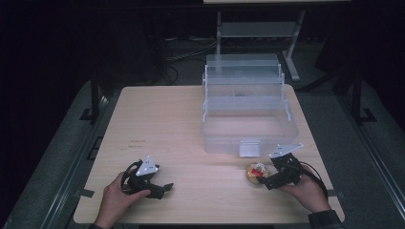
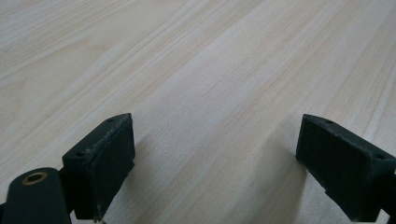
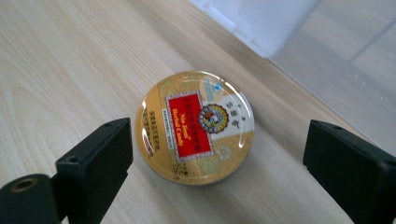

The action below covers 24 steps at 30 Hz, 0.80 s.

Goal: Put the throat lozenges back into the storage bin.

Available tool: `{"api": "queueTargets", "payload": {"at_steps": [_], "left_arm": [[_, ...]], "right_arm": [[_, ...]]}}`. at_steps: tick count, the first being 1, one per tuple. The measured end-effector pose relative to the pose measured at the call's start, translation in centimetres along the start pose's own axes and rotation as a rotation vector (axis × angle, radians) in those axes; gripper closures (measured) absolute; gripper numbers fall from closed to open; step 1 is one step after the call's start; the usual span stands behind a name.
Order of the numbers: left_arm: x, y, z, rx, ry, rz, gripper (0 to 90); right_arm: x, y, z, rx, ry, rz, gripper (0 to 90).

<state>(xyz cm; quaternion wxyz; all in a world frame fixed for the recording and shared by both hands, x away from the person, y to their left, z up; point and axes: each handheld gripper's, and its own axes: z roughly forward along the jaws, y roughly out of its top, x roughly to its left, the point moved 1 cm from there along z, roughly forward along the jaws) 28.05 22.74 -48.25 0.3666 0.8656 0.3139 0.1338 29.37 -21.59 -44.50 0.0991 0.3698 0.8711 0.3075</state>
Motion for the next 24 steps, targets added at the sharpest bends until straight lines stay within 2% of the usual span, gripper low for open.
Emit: {"api": "queueTargets", "payload": {"at_steps": [12, 24], "left_arm": [[0.0, 0.0, 0.0, 0.000, 0.000, -0.001, 10.9], [0.0, 0.0, 0.0, 0.000, 0.000, -0.001, 10.9]], "right_arm": [[0.6, 1.5, 1.3, 0.024, 0.034, -0.045, 7.8], [0.8, 1.5, 2.1, 0.047, 0.045, -0.058, 7.8]]}}
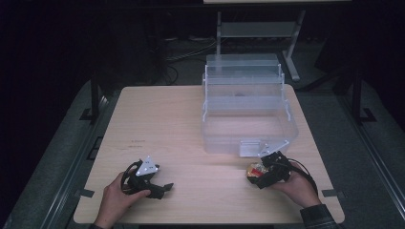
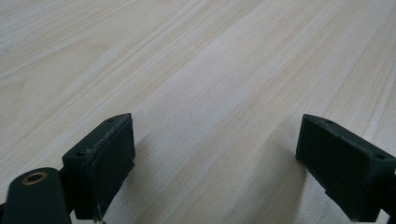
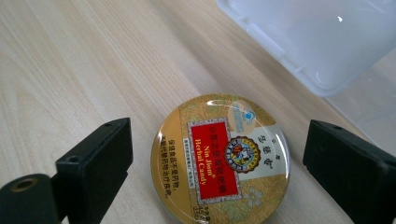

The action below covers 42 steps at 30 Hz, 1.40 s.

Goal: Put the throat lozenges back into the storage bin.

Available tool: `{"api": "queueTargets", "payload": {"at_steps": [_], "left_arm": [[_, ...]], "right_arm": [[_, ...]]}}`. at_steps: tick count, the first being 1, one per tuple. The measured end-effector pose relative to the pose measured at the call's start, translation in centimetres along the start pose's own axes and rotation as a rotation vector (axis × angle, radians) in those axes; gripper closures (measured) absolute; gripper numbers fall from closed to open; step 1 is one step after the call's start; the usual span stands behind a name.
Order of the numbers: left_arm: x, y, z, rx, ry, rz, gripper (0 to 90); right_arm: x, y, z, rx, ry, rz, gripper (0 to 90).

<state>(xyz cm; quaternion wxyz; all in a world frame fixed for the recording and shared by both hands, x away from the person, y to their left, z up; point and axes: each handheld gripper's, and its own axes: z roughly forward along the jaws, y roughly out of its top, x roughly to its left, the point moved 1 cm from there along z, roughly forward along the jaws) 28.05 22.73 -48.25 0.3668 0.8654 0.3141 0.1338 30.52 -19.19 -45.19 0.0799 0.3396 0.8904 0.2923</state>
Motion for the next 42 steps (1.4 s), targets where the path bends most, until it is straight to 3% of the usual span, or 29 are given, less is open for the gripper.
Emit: {"api": "queueTargets", "payload": {"at_steps": [21, 23, 42], "left_arm": [[0.0, 0.0, 0.0, 0.000, 0.000, 0.000, 10.9], [0.0, 0.0, 0.0, 0.000, 0.000, 0.000, 10.9], [0.0, 0.0, 0.0, 0.000, 0.000, 0.000, 10.9]], "right_arm": [[-0.2, -0.5, 1.1, 0.021, 0.001, -0.020, 8.5], [-0.1, -0.5, 1.2, 0.021, -0.009, -0.028, 12.3], [0.1, -0.6, 1.4, 0.044, -0.013, -0.039, 17.6]]}}
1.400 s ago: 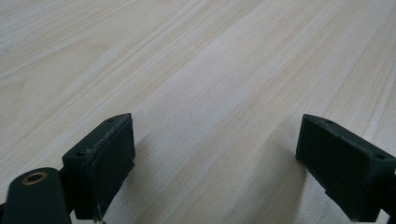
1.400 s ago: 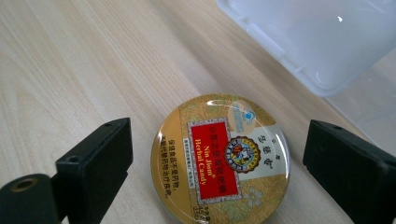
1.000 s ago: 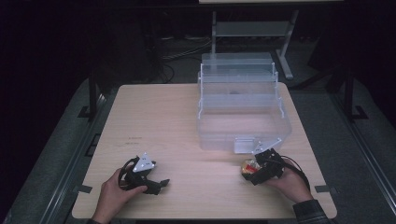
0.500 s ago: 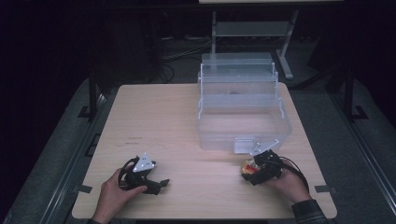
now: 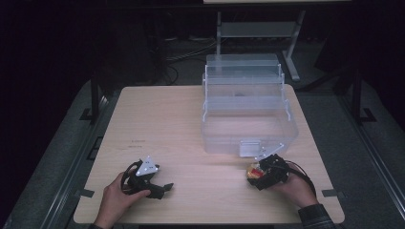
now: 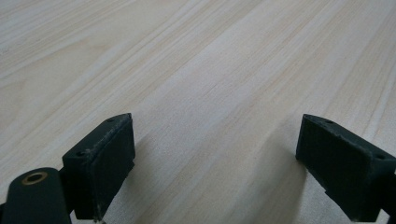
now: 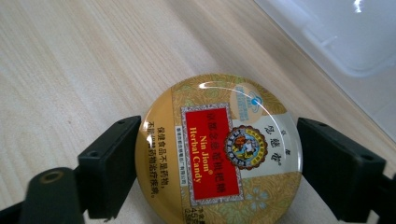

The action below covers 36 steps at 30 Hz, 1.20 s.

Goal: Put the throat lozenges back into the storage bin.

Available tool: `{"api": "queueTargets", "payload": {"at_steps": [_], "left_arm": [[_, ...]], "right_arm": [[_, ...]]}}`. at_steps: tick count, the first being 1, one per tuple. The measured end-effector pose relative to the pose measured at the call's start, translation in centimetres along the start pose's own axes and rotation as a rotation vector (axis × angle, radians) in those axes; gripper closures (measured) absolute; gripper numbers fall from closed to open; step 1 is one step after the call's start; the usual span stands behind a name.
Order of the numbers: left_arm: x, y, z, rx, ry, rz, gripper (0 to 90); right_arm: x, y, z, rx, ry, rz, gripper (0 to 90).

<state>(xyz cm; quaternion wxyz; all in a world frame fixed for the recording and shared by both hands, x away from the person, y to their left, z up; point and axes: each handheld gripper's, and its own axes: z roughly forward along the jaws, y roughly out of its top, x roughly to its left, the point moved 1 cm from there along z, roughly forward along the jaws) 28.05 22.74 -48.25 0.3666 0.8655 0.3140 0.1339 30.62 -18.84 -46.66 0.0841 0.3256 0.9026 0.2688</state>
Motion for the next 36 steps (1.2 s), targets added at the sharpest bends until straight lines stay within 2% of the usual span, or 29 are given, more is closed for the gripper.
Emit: {"api": "queueTargets", "payload": {"at_steps": [14, 36], "left_arm": [[0.0, 0.0, 0.0, 0.001, 0.000, 0.002, 10.9], [0.0, 0.0, 0.0, 0.000, 0.000, 0.001, 10.9]], "right_arm": [[0.0, 0.0, -0.2, 0.009, -0.003, -0.004, 19.4], [-0.7, -0.8, -2.1, 0.021, -0.022, 0.006, 19.5]]}}
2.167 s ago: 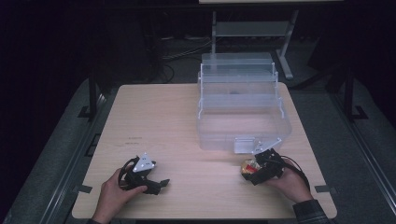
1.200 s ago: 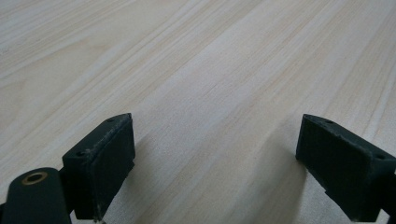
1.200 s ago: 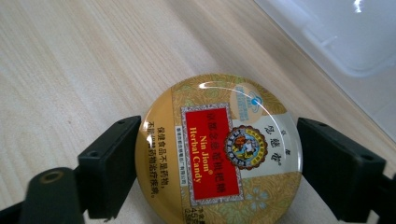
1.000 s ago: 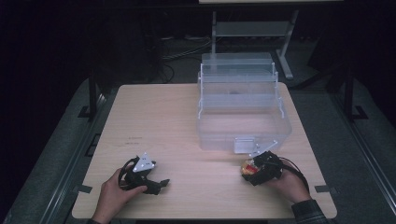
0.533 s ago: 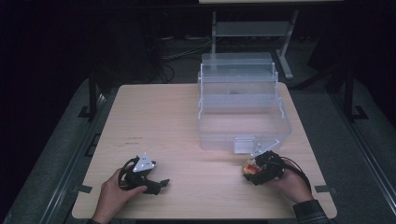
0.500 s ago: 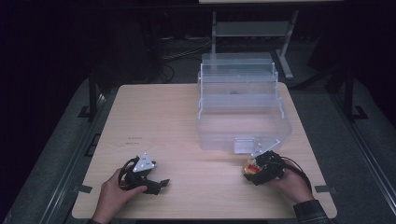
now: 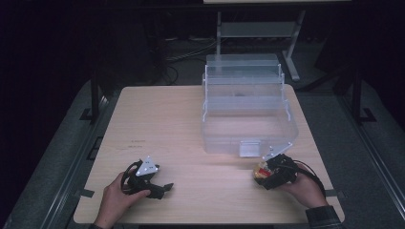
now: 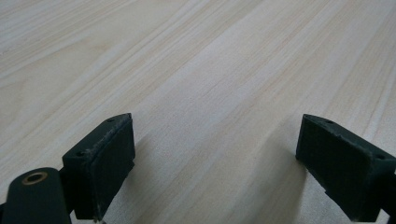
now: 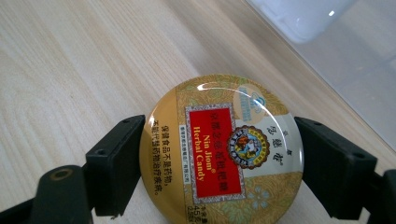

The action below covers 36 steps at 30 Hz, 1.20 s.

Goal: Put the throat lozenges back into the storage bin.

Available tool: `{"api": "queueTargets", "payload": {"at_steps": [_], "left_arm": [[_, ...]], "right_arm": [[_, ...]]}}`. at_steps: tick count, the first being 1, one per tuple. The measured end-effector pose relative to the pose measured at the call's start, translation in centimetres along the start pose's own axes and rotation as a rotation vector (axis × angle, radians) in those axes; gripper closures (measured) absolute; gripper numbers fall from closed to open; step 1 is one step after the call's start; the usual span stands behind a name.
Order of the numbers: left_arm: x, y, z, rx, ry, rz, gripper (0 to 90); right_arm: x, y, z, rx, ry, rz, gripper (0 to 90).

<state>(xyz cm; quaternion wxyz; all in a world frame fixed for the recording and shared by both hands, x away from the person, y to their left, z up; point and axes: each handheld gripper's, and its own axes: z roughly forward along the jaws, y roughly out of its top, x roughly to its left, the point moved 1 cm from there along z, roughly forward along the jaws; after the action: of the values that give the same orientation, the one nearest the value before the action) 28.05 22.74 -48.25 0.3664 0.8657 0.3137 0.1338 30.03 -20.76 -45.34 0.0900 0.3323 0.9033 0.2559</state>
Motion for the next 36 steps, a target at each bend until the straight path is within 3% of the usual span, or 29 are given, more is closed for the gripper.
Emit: {"api": "queueTargets", "payload": {"at_steps": [36], "left_arm": [[0.0, 0.0, 0.0, -0.001, 0.000, -0.001, 10.9]], "right_arm": [[-1.9, -1.8, -2.9, -0.010, -0.029, 0.055, 19.6]]}}
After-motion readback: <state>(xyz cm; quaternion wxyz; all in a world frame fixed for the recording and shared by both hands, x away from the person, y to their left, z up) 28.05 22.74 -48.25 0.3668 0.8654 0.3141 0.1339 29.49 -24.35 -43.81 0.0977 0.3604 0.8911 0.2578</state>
